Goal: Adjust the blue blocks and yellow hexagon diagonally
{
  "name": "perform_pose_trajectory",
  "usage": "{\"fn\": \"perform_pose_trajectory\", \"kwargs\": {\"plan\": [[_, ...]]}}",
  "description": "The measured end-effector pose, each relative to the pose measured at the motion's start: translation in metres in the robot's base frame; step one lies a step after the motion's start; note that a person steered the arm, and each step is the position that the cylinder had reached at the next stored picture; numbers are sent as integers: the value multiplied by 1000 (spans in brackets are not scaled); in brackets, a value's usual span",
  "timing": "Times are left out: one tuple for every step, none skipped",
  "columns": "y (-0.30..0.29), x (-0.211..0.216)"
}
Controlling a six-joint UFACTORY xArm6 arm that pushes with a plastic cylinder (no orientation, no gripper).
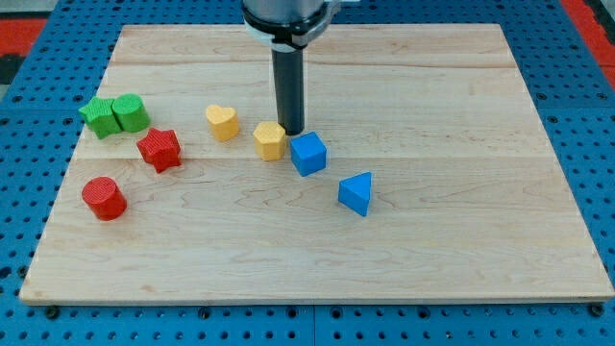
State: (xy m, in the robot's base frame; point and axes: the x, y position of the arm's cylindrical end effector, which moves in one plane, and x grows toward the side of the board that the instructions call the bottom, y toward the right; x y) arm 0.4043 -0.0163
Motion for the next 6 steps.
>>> {"fn": "perform_pose_trajectory", "kwargs": {"plan": [[33,18],[67,24],[101,42],[115,120],[87,157],[29,126]]}}
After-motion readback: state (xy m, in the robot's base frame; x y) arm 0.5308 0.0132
